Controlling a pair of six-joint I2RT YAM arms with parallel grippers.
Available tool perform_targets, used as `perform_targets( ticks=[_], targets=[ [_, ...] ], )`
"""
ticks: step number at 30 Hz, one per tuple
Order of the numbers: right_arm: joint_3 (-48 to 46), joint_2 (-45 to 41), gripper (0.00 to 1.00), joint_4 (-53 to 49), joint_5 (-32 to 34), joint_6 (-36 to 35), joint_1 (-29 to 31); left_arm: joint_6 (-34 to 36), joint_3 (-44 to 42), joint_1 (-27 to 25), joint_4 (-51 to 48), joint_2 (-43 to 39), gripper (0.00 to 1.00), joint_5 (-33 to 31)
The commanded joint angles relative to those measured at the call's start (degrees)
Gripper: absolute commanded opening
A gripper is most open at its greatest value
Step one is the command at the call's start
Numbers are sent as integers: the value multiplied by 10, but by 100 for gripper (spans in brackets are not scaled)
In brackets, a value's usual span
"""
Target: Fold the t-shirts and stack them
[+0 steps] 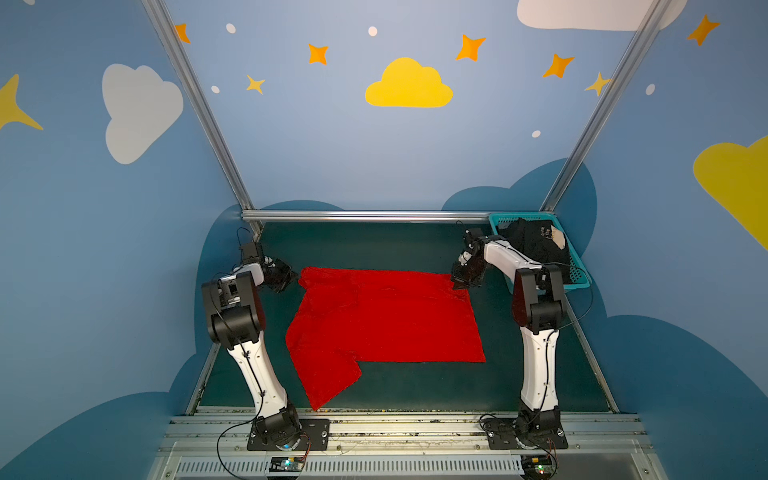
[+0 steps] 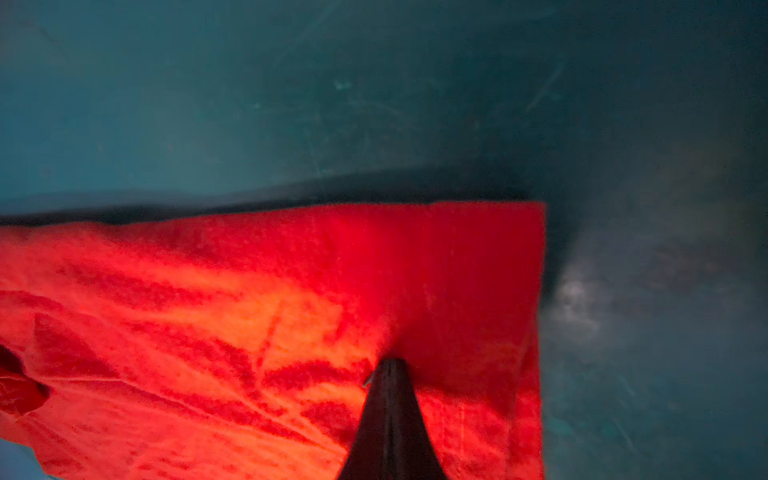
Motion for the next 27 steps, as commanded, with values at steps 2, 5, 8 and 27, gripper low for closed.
perform_targets(
  ticks=[2,5,8,27],
  targets=[
    [-1,0,8,-35,-26,-20,6,26,21,-12,-58,-79,15,-94],
    [24,-13,17,-42,-36,-33,7,56,41,-40,-102,-116,22,-149],
    [50,-19,24,-48,-49,-43,9,86,74,-85,-161,-132,26,-184],
    [75,80,0,-20,-74,14,-12,93,151,-214,-319,61,6,-193]
  ],
)
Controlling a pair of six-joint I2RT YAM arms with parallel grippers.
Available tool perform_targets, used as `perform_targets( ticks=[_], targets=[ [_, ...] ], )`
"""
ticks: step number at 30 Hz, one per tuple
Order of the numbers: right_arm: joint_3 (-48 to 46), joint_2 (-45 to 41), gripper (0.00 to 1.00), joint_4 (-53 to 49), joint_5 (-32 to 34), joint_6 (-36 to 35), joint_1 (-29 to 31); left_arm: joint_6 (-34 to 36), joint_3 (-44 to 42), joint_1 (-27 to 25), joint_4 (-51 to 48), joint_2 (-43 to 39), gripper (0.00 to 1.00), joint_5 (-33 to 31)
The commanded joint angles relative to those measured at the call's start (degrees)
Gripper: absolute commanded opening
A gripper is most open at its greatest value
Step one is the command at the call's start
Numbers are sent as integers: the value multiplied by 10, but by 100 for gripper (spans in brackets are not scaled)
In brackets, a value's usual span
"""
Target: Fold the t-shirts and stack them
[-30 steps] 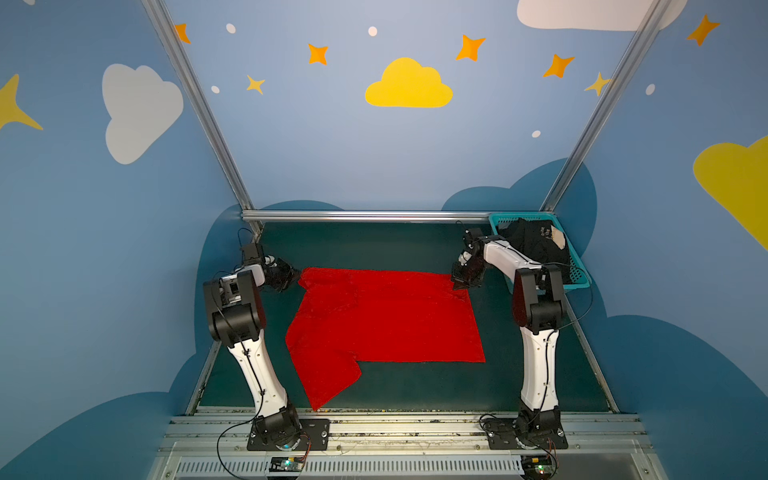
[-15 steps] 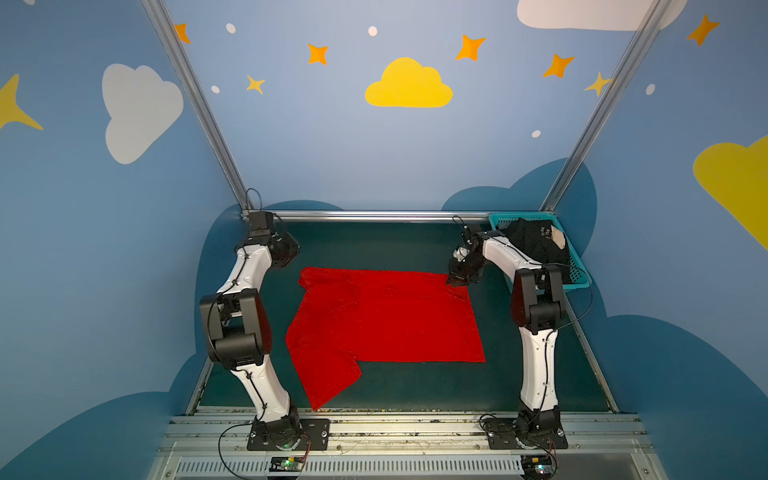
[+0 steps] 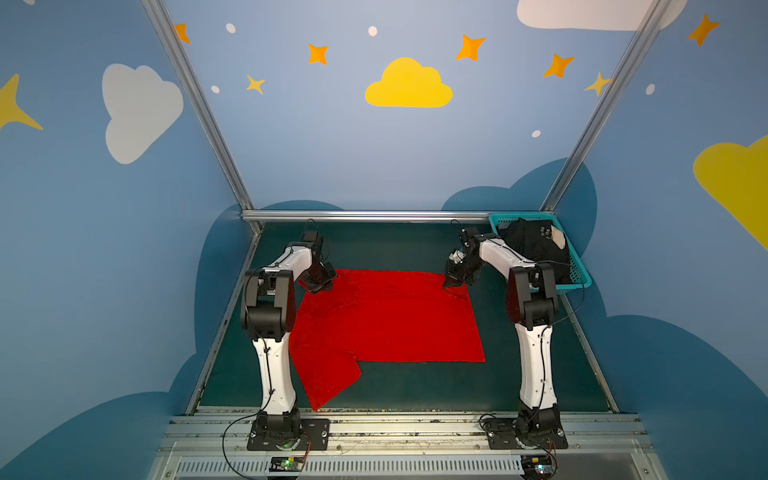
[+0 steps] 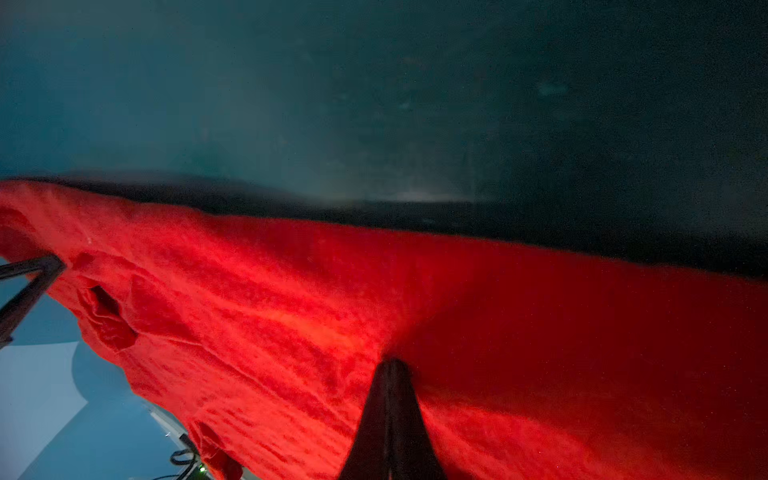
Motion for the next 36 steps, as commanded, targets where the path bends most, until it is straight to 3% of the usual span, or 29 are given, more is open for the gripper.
perform_targets(
  ticks=[1,18,22,25,32,36],
  targets=[
    [12,32,0,0,29,26,-14,0,40,1,-43,38,6,-15],
    [190,121,0,-65,45,40,-53,-5,303,-2,-129,210,8,16],
    [178,96,0,-50,30,16,-50,2,303,-2,-114,191,11,25],
    [153,56,5,-33,29,-5,-52,17,297,-1,-102,154,24,22],
    [116,-20,37,-38,56,-56,-62,56,281,21,-107,52,64,-12],
    [84,-37,48,-47,78,-71,-70,68,242,55,-111,17,75,-33]
  ],
)
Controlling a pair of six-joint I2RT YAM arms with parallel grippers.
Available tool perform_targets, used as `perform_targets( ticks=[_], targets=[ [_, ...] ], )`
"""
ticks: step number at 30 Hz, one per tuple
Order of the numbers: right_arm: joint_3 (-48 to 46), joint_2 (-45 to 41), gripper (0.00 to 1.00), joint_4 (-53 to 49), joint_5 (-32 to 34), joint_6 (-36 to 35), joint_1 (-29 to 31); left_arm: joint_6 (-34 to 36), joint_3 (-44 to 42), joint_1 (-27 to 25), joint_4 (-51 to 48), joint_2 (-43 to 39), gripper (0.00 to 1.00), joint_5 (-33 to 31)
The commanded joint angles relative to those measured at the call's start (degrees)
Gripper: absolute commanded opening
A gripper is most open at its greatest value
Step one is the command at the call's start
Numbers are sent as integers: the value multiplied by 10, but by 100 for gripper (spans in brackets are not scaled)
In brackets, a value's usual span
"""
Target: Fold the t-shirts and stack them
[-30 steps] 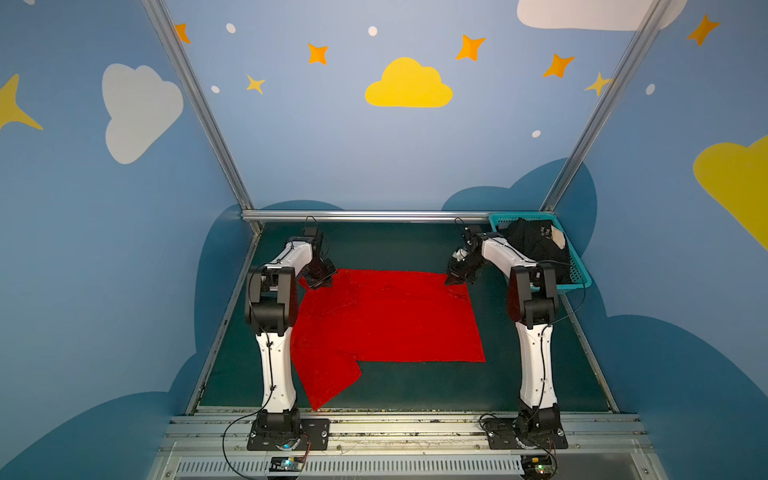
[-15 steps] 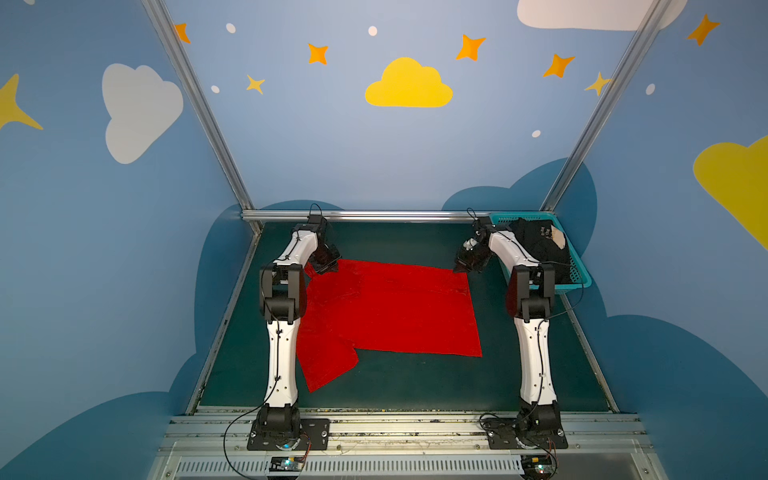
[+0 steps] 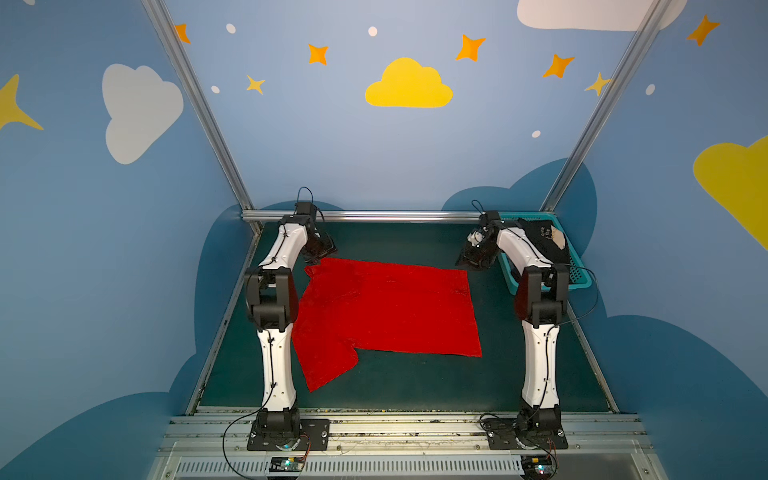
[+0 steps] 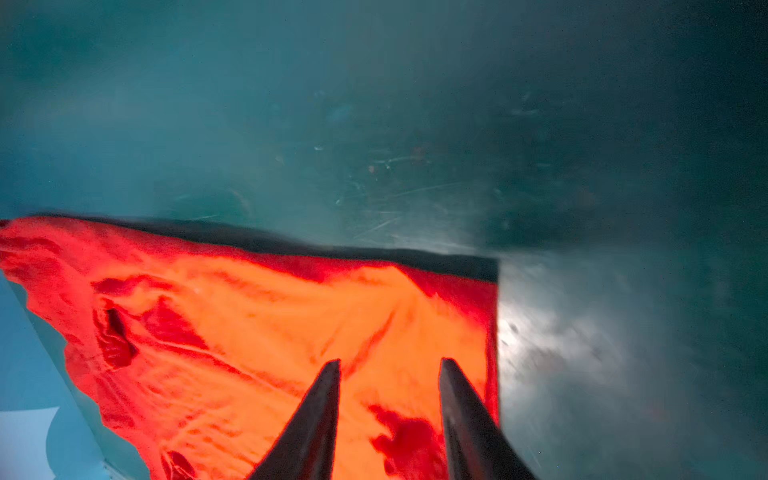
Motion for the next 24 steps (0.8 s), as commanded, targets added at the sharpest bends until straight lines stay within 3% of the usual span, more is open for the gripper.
perform_targets(
  ticks=[1,7,18,21,24],
  targets=[
    [-30,-27,50,-12,31,-27,-11,24,-30,38,-13,-33,76,-33],
    [-60,-13,56,-4,32,-30,-14,32,-108,80,17,-32,83,-4],
    [-31,43,55,2,-9,-22,-4,27,-122,83,52,39,84,39],
    [-6,64,42,-10,-13,-20,0,18,-125,83,72,47,73,55],
    [16,81,18,-20,-14,-16,-1,13,-114,83,81,61,50,63]
  ],
)
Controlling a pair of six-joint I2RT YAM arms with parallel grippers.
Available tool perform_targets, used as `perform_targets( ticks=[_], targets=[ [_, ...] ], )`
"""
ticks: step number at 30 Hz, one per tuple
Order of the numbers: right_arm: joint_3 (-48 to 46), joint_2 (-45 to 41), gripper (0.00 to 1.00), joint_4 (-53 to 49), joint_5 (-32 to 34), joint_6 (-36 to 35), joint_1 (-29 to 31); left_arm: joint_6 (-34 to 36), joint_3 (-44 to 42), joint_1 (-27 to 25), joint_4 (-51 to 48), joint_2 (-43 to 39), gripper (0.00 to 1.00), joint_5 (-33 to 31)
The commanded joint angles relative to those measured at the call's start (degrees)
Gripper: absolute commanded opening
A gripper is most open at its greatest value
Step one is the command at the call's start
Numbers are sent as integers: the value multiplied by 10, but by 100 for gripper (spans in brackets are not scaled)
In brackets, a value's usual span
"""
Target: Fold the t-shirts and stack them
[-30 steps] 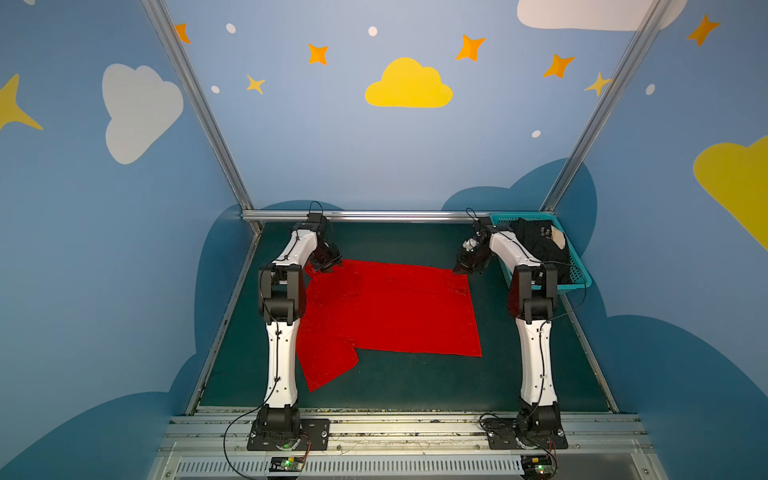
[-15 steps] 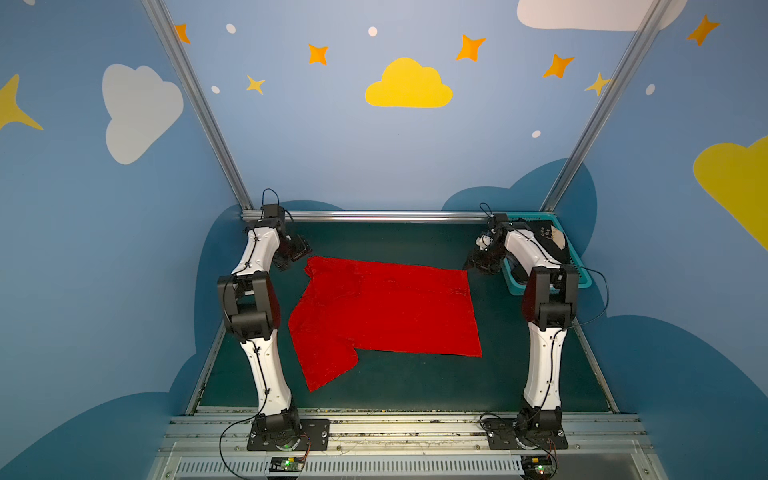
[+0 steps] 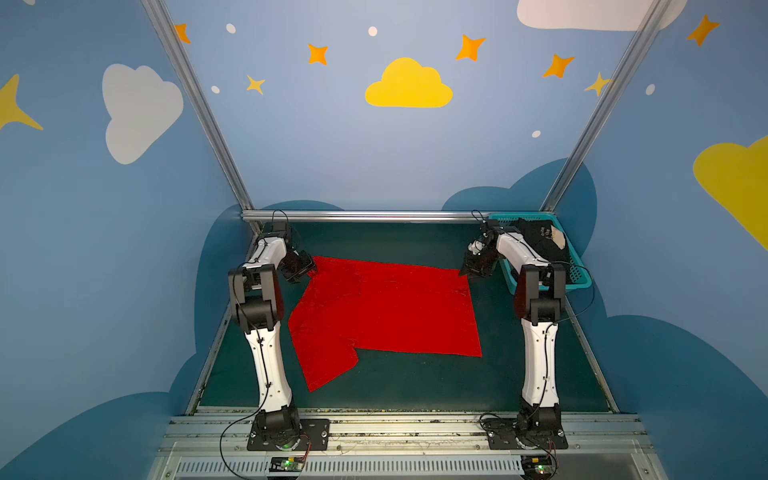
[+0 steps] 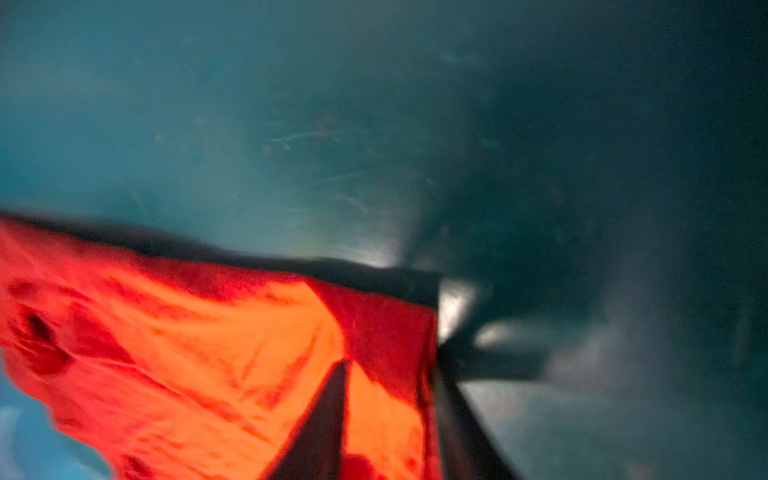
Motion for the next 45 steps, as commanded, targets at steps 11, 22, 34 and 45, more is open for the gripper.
perform_targets(
  ticks=[11,22,34,45],
  targets=[
    [112,55,0,-42,9,15,-13,-26,113,-5,33,84,5,71],
    [203,104,14,-57,-15,16,-25,-35,262,-15,-16,156,26,75],
    [95,-52,60,-52,75,-17,-11,-59,169,-21,-40,-12,96,-17],
    [-282,-304,61,74,78,0,8,-106,-212,-42,-41,-309,87,-135]
  ],
)
